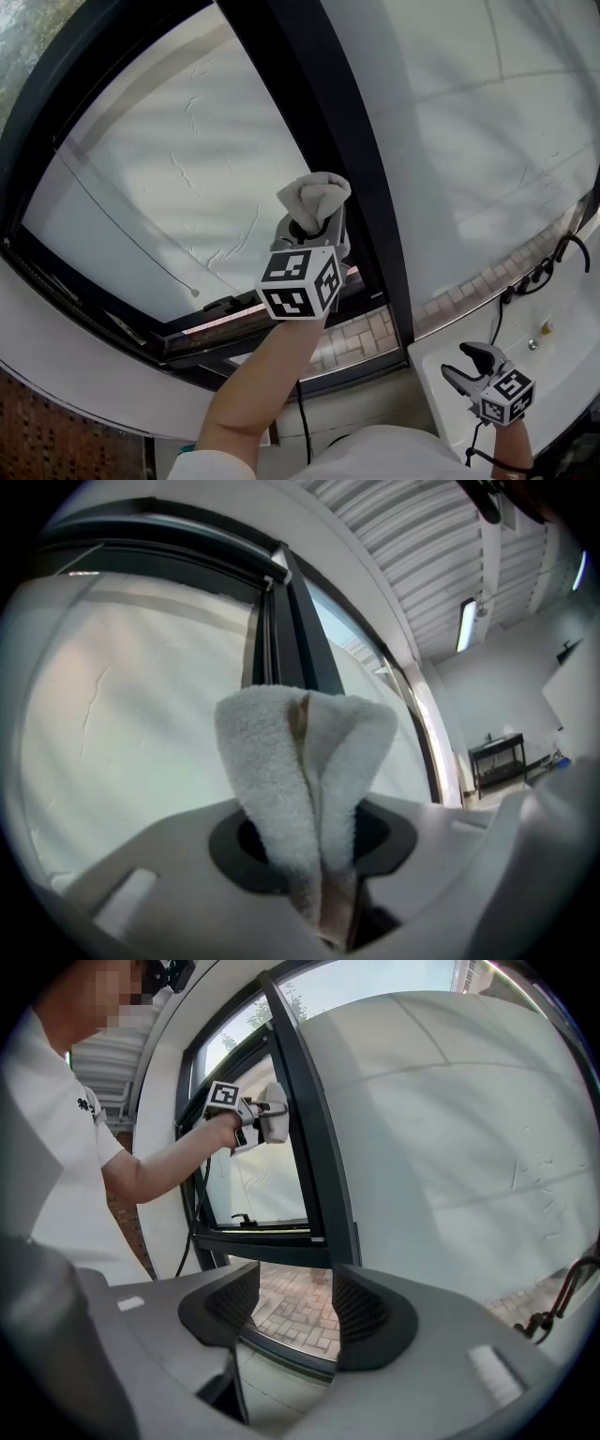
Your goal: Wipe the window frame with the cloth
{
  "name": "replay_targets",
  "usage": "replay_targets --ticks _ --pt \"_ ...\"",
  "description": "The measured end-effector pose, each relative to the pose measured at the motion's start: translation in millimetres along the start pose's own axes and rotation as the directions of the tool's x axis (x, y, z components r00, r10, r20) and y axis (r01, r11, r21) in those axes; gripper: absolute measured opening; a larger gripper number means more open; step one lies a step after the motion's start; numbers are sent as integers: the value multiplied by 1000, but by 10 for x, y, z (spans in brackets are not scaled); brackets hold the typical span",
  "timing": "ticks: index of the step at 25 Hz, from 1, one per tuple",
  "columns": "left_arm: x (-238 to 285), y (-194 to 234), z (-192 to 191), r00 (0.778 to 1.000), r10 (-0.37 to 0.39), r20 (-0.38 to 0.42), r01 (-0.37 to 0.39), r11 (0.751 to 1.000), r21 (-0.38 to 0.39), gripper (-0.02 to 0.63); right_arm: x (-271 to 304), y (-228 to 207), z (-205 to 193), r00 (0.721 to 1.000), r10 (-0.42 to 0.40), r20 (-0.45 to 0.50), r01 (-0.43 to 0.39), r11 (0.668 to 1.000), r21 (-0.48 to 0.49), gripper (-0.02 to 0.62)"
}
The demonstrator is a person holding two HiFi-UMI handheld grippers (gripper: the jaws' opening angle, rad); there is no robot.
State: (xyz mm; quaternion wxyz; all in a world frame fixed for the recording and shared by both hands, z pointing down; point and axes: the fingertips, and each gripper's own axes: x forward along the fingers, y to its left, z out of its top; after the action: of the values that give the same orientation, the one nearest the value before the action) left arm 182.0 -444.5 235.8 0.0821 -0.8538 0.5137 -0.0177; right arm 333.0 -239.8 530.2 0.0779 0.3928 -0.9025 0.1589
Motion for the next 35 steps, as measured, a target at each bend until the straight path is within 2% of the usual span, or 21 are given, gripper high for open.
replay_targets --ticks 3,6,9,17,21,26,29,32,35 --pt "32 79 502 998 -9 57 7 999 36 140 58 45 23 1000 17 0 -17 1000 -8 245" --pt "55 161 1035 993 -9 116 -4 994 109 140 67 70 29 1000 24 -1 -24 1000 -14 245" --pt "114 247 1498 989 -12 146 -12 987 159 150 44 63 27 1000 23 -1 -23 1000 -14 245" --pt "211 434 2737 971 -14 240 -40 975 217 150 15 44 43 1000 26 2 -26 1000 -17 245" --pt "265 483 3203 963 -32 268 -36 969 245 150 -10 55 32 1000 18 9 -18 1000 -9 245" --pt "262 534 3291 969 -35 243 -29 966 257 147 -83 105 -9 1000 7 1 -7 1000 1 245" --pt "194 560 3293 961 -45 272 -30 964 266 147 -46 146 17 1000 6 6 -6 1000 -3 245" --pt "64 562 3105 960 -52 275 -33 955 295 147 -17 210 -1 1000 12 -5 -12 1000 -13 245" --pt "-121 586 2760 965 -64 255 -27 940 340 147 36 282 -4 1000 11 -21 -12 1000 -21 245"
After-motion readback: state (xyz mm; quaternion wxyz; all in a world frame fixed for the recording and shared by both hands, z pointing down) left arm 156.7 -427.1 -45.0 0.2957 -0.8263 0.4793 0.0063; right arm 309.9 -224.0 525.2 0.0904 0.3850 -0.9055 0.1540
